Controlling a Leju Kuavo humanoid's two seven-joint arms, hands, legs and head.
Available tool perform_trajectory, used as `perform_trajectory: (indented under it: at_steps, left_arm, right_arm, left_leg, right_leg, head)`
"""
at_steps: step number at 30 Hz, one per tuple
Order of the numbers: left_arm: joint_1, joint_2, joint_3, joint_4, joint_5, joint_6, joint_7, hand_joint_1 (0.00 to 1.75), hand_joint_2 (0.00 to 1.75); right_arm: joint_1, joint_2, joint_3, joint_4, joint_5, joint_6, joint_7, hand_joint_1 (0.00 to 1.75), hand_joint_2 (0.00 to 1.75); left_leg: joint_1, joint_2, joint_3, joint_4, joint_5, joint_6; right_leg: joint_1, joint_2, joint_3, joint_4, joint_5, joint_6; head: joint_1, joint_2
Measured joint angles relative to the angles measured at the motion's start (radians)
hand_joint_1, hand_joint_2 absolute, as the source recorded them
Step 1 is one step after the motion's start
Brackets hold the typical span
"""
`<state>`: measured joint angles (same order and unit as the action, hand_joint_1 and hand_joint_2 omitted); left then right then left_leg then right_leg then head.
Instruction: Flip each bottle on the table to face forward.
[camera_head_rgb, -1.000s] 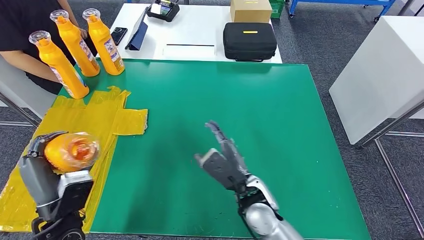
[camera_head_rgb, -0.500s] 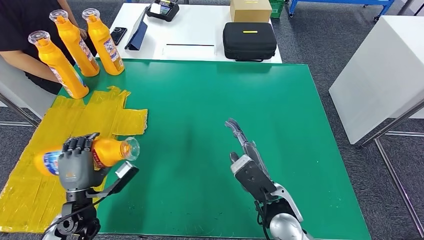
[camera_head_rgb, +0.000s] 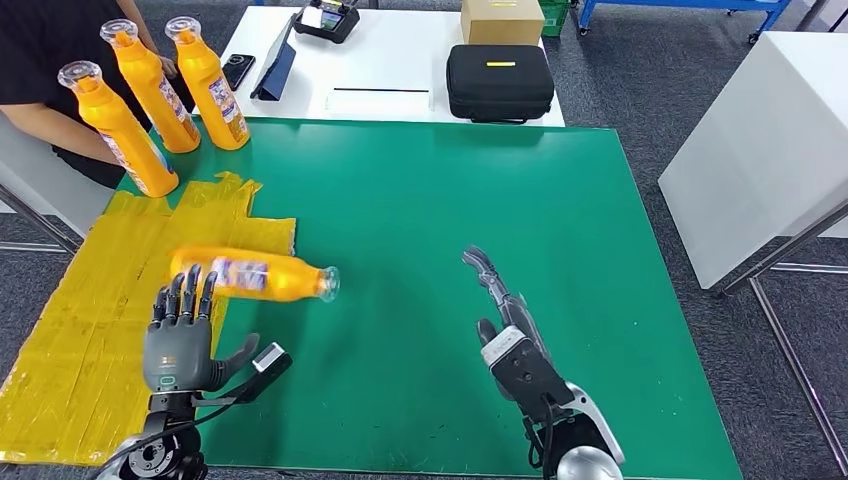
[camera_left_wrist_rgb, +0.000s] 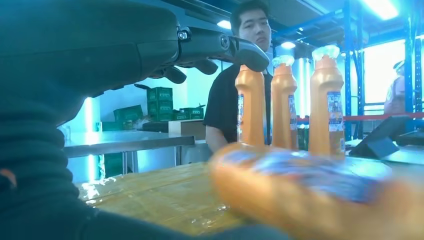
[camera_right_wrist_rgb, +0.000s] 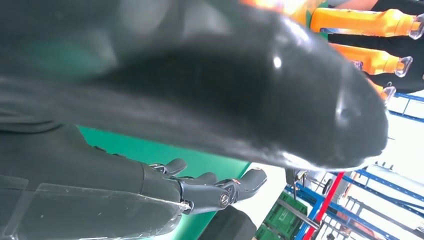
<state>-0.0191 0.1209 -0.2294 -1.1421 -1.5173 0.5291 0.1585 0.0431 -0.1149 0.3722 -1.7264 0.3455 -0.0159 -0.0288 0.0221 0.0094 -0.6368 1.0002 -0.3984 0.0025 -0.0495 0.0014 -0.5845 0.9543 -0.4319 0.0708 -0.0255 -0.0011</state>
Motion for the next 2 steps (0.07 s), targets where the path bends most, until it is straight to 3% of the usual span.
perform_trajectory:
  at_steps: [2]
  left_arm:
    - [0.003,0.000,0.000,-0.002,0.001,-0.009,0.006,0.00,0.00]
  right_arm:
    - [0.004,0.000,-0.001,-0.003,0.003,0.004,-0.001,0.00,0.00]
  left_leg:
    - [0.000,0.000,0.000,0.000,0.000,0.000]
  right_leg:
    - [0.000,0.000,0.000,0.000,0.000,0.000]
  head:
    - [0.000,0.000]
